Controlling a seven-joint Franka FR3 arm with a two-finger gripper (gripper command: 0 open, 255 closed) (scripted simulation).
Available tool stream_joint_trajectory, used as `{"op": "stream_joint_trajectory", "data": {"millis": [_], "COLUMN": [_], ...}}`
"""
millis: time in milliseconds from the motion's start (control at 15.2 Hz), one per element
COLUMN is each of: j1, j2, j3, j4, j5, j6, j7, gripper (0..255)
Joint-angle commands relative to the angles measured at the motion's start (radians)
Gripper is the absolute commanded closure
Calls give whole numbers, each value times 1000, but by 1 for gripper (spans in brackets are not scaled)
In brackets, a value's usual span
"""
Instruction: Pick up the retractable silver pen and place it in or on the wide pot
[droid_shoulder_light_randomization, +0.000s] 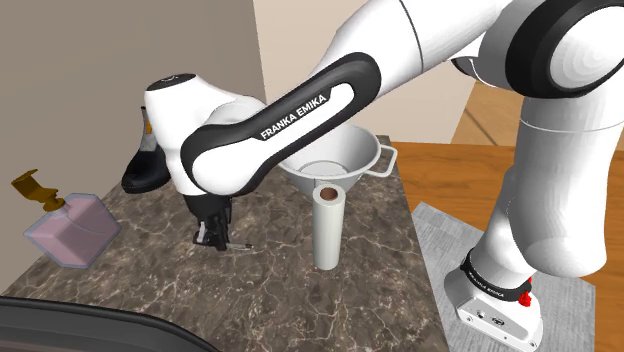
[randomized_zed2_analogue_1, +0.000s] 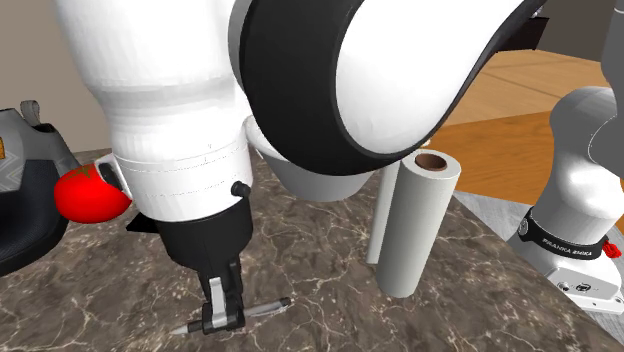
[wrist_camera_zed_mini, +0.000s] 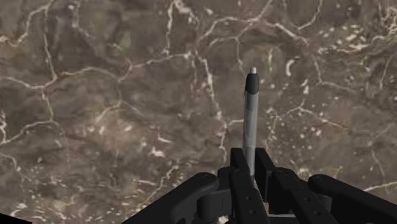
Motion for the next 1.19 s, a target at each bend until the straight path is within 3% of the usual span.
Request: {"op": "stream_joint_trajectory", "data": {"millis": [0, 1122], "j1": [-3, -7], "j2": [-12, -67], "j3": [1, 10], "j4": [16, 175], "j5": [5, 28], "j6": [-27, -238], "j7": [-5, -8], "gripper": [255, 255]}}
